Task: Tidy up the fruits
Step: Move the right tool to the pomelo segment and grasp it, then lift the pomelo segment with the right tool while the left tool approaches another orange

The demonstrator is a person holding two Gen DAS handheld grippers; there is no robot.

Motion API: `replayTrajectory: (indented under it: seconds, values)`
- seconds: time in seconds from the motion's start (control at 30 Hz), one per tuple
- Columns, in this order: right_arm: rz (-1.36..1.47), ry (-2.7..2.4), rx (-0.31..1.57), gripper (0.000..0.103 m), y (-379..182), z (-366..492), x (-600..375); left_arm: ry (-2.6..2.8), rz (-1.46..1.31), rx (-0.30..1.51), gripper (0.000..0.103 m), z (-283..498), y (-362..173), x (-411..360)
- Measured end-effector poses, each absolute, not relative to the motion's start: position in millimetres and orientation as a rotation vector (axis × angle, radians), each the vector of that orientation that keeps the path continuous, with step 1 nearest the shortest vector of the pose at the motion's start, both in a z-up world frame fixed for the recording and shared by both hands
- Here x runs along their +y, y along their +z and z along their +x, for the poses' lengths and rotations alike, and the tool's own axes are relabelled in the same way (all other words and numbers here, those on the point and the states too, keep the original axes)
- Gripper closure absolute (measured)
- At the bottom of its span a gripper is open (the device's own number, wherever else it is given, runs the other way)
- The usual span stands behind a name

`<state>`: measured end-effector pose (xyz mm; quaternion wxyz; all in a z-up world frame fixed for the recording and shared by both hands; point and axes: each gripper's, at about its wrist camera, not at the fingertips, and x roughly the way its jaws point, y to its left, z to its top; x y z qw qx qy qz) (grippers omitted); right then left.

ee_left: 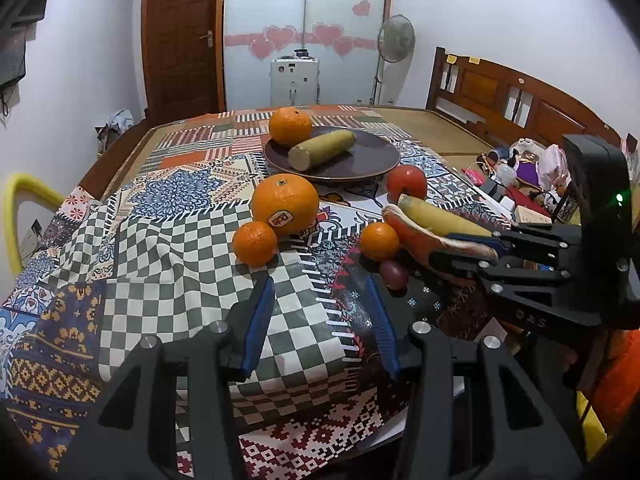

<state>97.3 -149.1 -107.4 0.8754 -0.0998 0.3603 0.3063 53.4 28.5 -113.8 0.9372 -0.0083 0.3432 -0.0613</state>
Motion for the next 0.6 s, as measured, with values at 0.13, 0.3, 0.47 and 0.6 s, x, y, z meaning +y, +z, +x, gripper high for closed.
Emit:
replayTrajectory:
  seconds: [0.13, 0.3, 0.47, 0.6]
  values:
    - [-0.212, 0.636, 0.756, 0.079, -108.3, 103.8, -144.5, -0.129, -0.013, 0.711, 0.055, 55.1, -118.7, 28.3]
    - [-0.21, 0.639, 0.756, 0.077, -110.8, 109.2, -141.2, -0.127, -0.025, 0.718, 0.055, 56.7, -122.7, 31.0]
    - [-0.205, 0.635, 0.752, 0.079, -110.2, 109.1, -141.2, -0.123, -0.024, 0.724, 0.055, 60.2, -124.1, 34.3]
    - [-0.189, 0.648, 0.744, 0.079, -107.5, 108.2, -142.8, -0.133, -0.035, 0.735, 0.055, 65.7, -126.5, 37.6]
